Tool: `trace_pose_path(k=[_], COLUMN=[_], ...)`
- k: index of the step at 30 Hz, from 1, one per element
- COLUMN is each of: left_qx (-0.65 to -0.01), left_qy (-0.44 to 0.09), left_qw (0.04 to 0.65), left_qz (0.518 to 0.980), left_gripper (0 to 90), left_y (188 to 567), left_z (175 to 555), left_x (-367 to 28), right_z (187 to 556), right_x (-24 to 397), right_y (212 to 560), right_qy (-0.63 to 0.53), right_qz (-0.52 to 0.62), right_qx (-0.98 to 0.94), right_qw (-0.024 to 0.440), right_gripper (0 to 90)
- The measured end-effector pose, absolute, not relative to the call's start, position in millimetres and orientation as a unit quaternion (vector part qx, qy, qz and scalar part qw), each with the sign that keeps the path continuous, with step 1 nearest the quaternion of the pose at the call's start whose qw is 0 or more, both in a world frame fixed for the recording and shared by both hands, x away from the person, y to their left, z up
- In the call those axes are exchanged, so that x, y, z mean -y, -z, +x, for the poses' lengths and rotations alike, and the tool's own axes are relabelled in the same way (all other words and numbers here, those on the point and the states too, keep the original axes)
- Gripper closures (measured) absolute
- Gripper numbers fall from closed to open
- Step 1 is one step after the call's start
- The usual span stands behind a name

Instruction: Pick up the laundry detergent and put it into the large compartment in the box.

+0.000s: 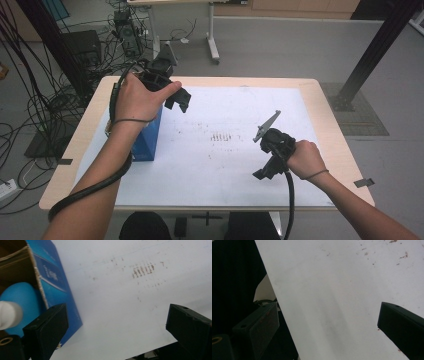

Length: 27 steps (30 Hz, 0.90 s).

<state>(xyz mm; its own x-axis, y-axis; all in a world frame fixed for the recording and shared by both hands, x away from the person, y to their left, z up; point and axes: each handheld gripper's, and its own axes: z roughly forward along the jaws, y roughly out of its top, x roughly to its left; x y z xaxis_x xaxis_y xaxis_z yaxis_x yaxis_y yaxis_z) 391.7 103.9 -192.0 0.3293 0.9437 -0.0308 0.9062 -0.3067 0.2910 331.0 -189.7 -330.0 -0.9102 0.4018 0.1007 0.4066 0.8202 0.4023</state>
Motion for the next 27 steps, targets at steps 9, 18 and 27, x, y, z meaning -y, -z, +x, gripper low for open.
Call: trace_pose_path(k=[9, 18, 27], left_qx=[-0.559, -0.549, -0.541], left_qy=[-0.062, -0.046, -0.020], left_qw=[0.124, 0.120, 0.115], left_qz=[0.817, 0.826, 0.833], left_gripper=[5.0, 5.3, 5.4], left_y=[215.1, 242.2, 271.8], left_z=[391.9, 389.3, 385.6], left_x=[-81.2, -66.1, -54.0], right_z=[332.3, 332.6, 331.9], right_x=[190.4, 194.0, 195.5], right_y=[329.9, 331.4, 331.0], right_qy=[0.211, 0.212, 0.211], right_qz=[-0.213, -0.211, -0.211], right_qx=[0.954, 0.954, 0.954], right_qw=[0.006, 0.001, -0.001], right_gripper=[3.5, 3.5, 3.5])
